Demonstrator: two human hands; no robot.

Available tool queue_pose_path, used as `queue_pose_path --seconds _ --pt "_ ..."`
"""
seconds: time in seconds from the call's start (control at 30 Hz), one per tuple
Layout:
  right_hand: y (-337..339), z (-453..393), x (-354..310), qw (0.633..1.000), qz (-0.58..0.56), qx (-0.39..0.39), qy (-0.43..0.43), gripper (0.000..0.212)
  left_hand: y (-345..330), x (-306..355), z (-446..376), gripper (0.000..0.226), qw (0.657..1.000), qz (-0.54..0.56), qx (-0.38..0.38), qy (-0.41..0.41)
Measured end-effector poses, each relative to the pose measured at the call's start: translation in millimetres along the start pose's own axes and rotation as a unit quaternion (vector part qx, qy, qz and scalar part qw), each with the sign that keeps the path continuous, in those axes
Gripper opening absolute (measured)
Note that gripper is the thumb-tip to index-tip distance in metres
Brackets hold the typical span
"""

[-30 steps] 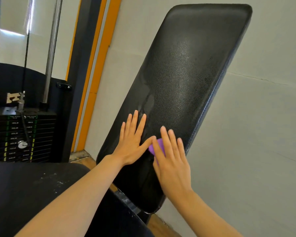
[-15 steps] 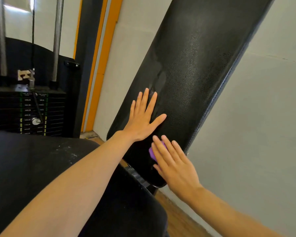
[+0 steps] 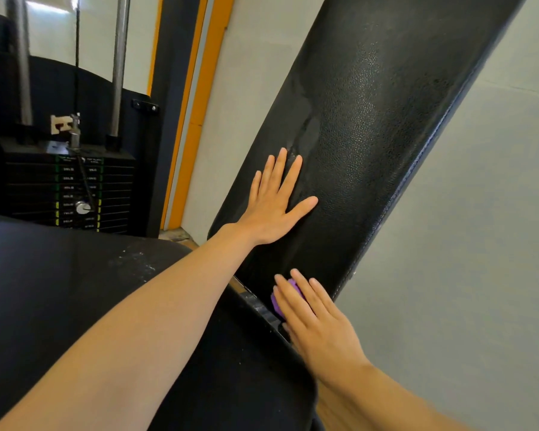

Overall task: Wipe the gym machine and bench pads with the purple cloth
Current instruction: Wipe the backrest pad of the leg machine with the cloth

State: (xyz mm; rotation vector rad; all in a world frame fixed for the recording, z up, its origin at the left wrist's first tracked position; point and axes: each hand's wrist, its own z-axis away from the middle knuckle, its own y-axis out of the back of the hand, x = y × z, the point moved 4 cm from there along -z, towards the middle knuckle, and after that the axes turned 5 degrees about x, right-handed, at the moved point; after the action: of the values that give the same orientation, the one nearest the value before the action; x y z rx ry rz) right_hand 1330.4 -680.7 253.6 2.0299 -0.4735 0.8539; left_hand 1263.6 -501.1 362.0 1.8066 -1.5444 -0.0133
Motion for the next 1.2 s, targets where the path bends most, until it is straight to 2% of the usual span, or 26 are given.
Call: queue_pose_path --seconds 0.07,0.13,0.17,0.23,0.3,0.37,0.43,0.53,0.63,0.7,0.77,0.83,0.9,1.0,1.1,1.2 --pt "4 0 7 0.998 0.011 -0.03 0.05 0.093 1 0 0 0.082 1.0 -0.004 0.006 0.003" --pt "17 -12 22 0.996 0.039 0.018 0.081 0.064 0 -1 0 0.082 1.0 0.001 0.006 0.004" --pt "26 -20 35 0.996 0.048 0.052 0.057 0.055 0 -1 0 0.081 1.0 0.006 0.003 0.004" --pt "42 -35 65 0.992 0.05 0.103 -0.051 0.05 0 -1 0 0.078 1.0 0.011 0.0 0.002" --pt "50 -41 77 0.978 0.03 0.121 -0.166 0.053 2 -5 0 0.073 1.0 0.007 -0.002 0.001" --pt "49 -39 63 0.964 -0.011 0.126 -0.232 0.054 5 -11 -1 0.068 1.0 -0.011 -0.007 -0.009" --pt "36 -34 30 0.974 -0.035 0.109 -0.198 0.051 7 -14 0 0.066 0.999 -0.033 -0.015 -0.019" --pt "10 -22 -4 0.997 -0.033 0.051 -0.054 0.056 8 -12 1 0.068 0.997 -0.068 -0.014 -0.015" --pt "5 -19 0 0.999 -0.036 0.001 0.025 0.08 15 -6 3 0.069 0.996 -0.088 -0.017 -0.004" --pt "12 -19 11 0.998 -0.027 -0.021 0.052 0.084 20 -1 3 0.069 0.995 -0.094 -0.038 0.008" --pt "25 -24 26 0.999 -0.017 0.002 0.033 0.079 27 2 6 0.069 0.992 -0.101 -0.065 0.025" --pt "42 -31 50 0.997 -0.003 0.056 -0.043 0.074 36 -2 17 0.069 0.99 -0.093 -0.093 0.053" --pt "59 -47 81 0.985 0.022 0.114 -0.124 0.06 39 -9 35 0.069 0.987 -0.083 -0.12 0.069" --pt "76 -75 118 0.97 0.034 0.159 -0.181 0.041 27 -21 68 0.069 0.983 -0.072 -0.147 0.08" --pt "69 -91 112 0.972 0.013 0.135 -0.193 0.046 13 -29 89 0.071 0.988 -0.02 -0.128 0.088" --pt "49 -90 73 0.984 0.017 0.101 -0.145 0.053 8 -36 92 0.073 0.989 -0.041 -0.124 0.073"
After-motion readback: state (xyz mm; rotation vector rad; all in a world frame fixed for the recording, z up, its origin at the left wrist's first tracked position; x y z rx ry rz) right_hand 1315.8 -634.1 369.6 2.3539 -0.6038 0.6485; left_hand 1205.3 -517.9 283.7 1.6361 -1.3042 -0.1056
